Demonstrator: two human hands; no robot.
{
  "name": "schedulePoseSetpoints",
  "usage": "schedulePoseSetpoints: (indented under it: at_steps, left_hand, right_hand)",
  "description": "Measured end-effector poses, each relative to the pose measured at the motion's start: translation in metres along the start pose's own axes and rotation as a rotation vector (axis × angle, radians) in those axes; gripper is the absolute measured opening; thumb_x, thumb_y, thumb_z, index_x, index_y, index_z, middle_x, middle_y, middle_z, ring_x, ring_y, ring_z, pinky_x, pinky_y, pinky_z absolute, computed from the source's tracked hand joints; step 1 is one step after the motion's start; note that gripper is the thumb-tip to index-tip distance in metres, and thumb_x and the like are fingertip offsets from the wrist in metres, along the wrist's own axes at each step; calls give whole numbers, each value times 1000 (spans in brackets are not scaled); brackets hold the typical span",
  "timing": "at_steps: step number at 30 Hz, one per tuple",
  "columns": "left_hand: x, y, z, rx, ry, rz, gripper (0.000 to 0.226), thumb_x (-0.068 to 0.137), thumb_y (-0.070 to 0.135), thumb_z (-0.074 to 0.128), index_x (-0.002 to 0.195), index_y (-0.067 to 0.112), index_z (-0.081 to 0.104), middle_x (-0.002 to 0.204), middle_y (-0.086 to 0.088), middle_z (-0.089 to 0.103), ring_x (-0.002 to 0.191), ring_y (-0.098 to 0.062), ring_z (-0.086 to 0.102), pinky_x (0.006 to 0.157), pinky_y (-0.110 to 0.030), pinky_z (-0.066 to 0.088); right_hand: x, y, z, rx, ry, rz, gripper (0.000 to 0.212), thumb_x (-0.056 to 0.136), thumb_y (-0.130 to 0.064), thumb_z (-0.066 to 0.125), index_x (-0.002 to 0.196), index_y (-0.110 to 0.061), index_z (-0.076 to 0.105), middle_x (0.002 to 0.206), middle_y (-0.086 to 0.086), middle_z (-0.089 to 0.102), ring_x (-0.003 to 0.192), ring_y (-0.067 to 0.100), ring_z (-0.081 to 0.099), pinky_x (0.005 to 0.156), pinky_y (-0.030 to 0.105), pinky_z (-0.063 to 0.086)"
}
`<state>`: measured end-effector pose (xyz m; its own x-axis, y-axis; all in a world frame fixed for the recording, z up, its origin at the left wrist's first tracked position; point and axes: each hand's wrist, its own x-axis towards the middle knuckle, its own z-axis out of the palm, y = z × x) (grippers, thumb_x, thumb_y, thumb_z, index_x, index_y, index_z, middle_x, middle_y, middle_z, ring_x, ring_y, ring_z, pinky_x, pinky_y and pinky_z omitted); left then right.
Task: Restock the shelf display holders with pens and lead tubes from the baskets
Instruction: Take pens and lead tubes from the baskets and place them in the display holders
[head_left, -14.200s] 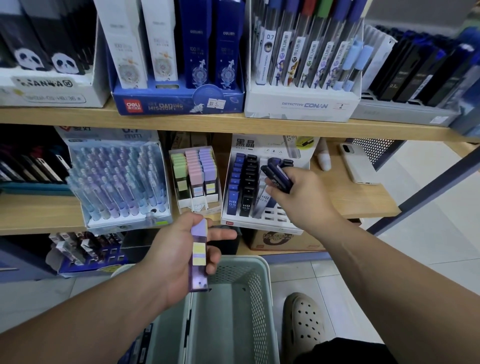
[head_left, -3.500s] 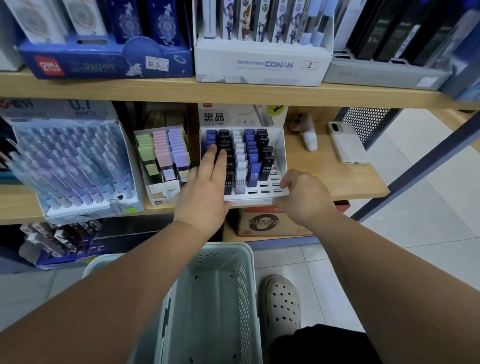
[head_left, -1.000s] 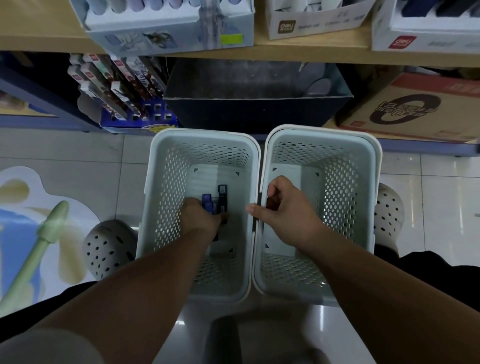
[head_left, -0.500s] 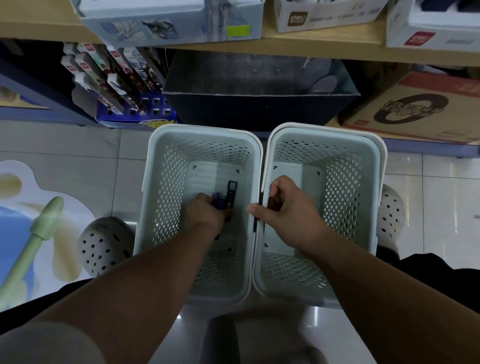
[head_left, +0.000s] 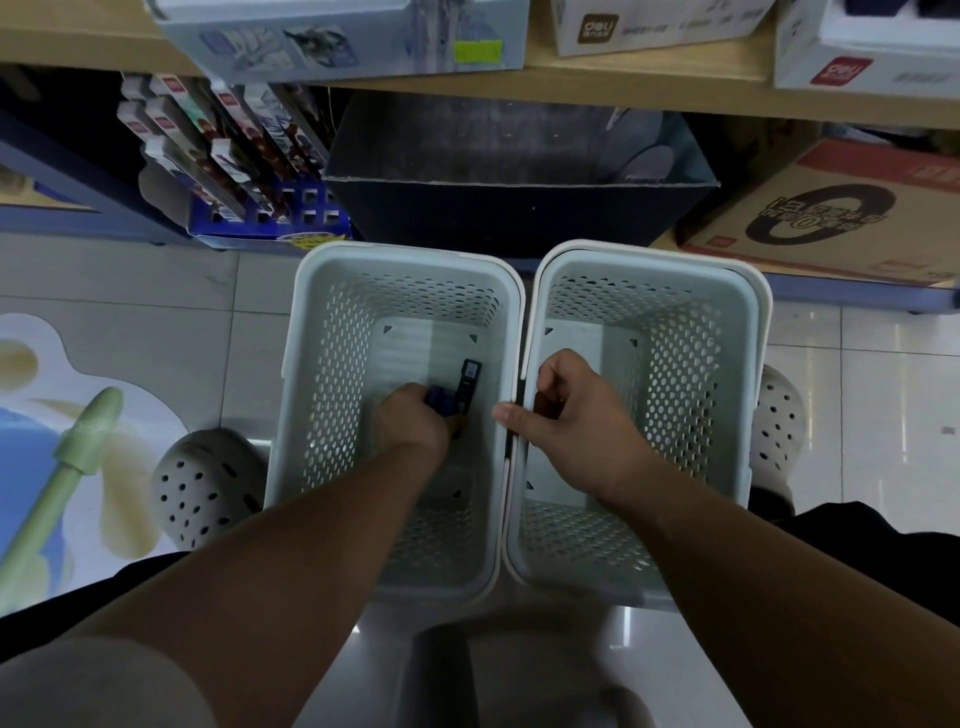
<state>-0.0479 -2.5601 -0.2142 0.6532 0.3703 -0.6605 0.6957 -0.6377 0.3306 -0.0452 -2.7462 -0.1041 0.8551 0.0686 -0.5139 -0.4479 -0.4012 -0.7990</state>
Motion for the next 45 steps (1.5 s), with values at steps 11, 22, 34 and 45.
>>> schedulePoseSetpoints:
  at_steps: [11, 22, 34, 45]
  left_hand:
    - [3, 8, 4, 52, -22, -33, 37, 83, 20, 80, 117, 13, 69, 117, -11, 69, 102, -27, 64, 76, -27, 43]
    - [11, 7, 15, 114, -51, 13, 19, 95, 10, 63, 112, 6, 70, 117, -13, 69, 104, -26, 65, 78, -26, 45]
    - [14, -4, 20, 178, -9, 106, 21, 97, 8, 58, 115, 7, 68, 119, -15, 68, 105, -29, 64, 83, -29, 46]
    - [10, -6, 23, 43, -7, 176, 17, 92, 2, 61, 106, 6, 70, 108, -13, 70, 86, -17, 54, 78, -24, 39]
  right_hand:
    - [-1, 0, 2, 39, 9, 30, 41, 81, -34, 83, 83, -23, 44, 65, -2, 48, 54, 7, 44, 49, 19, 44]
    - [-4, -5, 3, -12, 32, 55, 39, 83, -38, 81, 83, -24, 44, 71, 3, 54, 61, 14, 49, 50, 19, 44]
    - [-5, -3, 4, -8, 48, 71, 40, 82, -39, 82, 83, -25, 45, 71, 2, 54, 62, 13, 51, 50, 19, 45]
    - [-7, -4, 5, 27, 41, 95, 38, 84, -36, 81, 83, -24, 45, 71, 4, 53, 55, 12, 49, 43, 18, 46]
